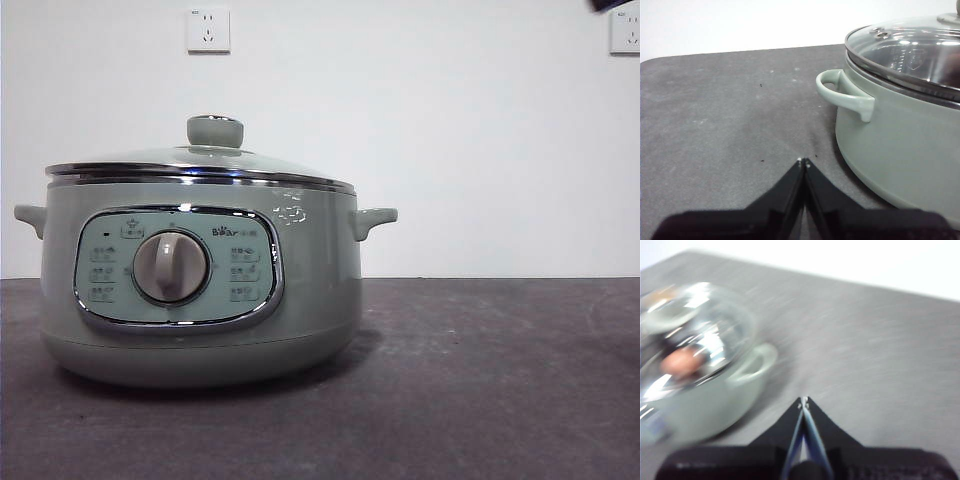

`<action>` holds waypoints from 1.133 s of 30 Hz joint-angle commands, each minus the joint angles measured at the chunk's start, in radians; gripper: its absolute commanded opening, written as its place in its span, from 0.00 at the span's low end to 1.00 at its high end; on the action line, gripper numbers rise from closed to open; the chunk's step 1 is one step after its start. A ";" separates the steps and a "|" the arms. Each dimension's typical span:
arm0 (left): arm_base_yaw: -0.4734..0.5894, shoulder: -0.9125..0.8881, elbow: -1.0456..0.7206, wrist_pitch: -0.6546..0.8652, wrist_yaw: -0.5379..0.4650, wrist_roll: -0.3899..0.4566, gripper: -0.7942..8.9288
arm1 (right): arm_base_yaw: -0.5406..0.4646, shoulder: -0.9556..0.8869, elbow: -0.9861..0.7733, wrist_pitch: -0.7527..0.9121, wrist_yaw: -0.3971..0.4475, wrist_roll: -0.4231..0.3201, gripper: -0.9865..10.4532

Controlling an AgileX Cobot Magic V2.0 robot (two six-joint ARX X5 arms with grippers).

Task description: Pick up the egg,open the lid,put the egg in the pot,close the lid

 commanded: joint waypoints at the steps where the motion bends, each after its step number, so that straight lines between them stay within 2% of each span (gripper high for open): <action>1: 0.003 -0.003 -0.014 -0.002 0.004 0.001 0.08 | -0.140 -0.068 -0.068 0.033 -0.116 -0.015 0.09; 4: 0.003 -0.003 -0.014 -0.002 0.005 0.001 0.08 | -0.338 -0.196 -0.213 0.156 -0.266 -0.016 0.09; 6: 0.003 -0.003 -0.014 -0.002 0.005 0.001 0.08 | -0.421 -0.279 -0.322 0.229 -0.271 -0.016 0.09; 10: 0.003 -0.003 -0.014 -0.002 0.005 0.001 0.08 | -0.485 -0.377 -0.461 0.300 -0.271 -0.003 0.09; 21: 0.003 -0.003 -0.014 -0.002 0.004 0.001 0.08 | -0.511 -0.583 -0.677 0.336 -0.270 0.029 0.09; 27: 0.003 -0.003 -0.014 -0.002 0.005 0.001 0.08 | -0.512 -0.587 -0.703 0.335 -0.271 0.033 0.09; 34: 0.003 -0.003 -0.014 -0.002 0.004 0.001 0.08 | -0.509 -0.587 -0.708 0.296 -0.271 0.096 0.09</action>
